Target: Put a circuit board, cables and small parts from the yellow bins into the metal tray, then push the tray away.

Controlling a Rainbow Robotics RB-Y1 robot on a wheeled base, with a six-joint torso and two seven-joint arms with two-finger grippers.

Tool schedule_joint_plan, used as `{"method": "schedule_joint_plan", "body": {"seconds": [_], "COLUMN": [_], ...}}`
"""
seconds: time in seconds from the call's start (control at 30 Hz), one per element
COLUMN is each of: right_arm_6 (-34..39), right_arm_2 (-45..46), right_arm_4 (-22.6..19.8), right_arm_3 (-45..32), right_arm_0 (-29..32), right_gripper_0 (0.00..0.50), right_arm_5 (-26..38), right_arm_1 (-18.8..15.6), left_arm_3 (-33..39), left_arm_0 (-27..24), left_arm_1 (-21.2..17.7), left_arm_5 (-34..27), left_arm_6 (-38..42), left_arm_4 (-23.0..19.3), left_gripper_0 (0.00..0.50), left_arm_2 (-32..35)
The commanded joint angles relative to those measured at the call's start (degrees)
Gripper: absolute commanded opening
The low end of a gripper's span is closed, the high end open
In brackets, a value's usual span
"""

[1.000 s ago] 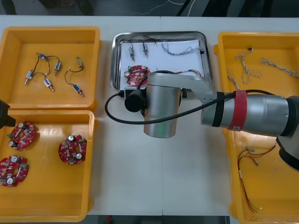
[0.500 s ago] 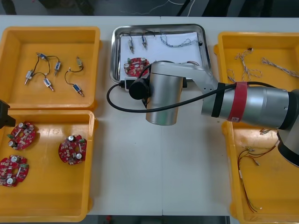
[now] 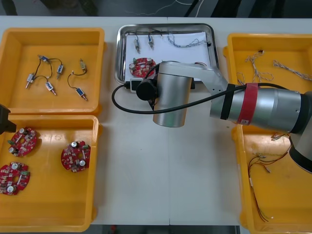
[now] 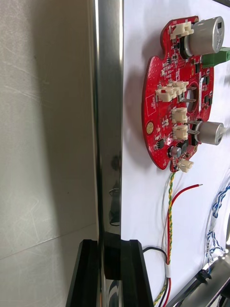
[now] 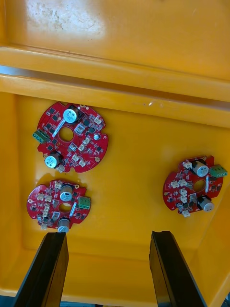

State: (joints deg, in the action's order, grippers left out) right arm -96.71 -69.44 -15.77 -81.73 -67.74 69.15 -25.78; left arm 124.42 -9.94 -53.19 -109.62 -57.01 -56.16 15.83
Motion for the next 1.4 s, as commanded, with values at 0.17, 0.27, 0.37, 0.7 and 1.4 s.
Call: {"method": "schedule_joint_plan", "body": {"seconds": [0.17,0.27,0.37,0.7,1.4], "right_arm_6": [-1.47,-1.29,-1.38,-0.94,3.54], "right_arm_2": [1.94,2.03,3.09,7.04,29.45], "right_arm_4": [-0.40,-0.49,-2.51,-6.82,-7.17], "right_arm_3": [-0.18,-0.18,-0.44,-7.30,-40.43], "right_arm_0": [-3.19,-3.19,-3.19,-2.58,18.52], "right_gripper_0": [0.371,0.500,0.500,0.500,0.500], "right_arm_5": [-0.59,-0.59,-0.42,9.16,40.85], "right_arm_1": [1.25,1.25,1.25,1.25,-1.65], "left_arm_3": [1.62,1.62,1.62,1.62,1.62], "left_arm_0": [0.63,0.63,0.63,0.63,0.63], "left_arm_1": [0.54,0.54,0.54,0.54,0.54], "left_arm_5": [-0.38,-0.38,-0.38,-0.38,-0.38], "left_arm_6": [-4.52,-4.52,-4.52,-4.52,-4.52], "left_arm_4": [0.53,0.53,0.53,0.53,0.53], "left_gripper_0": [0.500,0.500,0.500,0.500,0.500], "left_arm_2": [2.01,2.01,2.01,2.01,2.01]}}
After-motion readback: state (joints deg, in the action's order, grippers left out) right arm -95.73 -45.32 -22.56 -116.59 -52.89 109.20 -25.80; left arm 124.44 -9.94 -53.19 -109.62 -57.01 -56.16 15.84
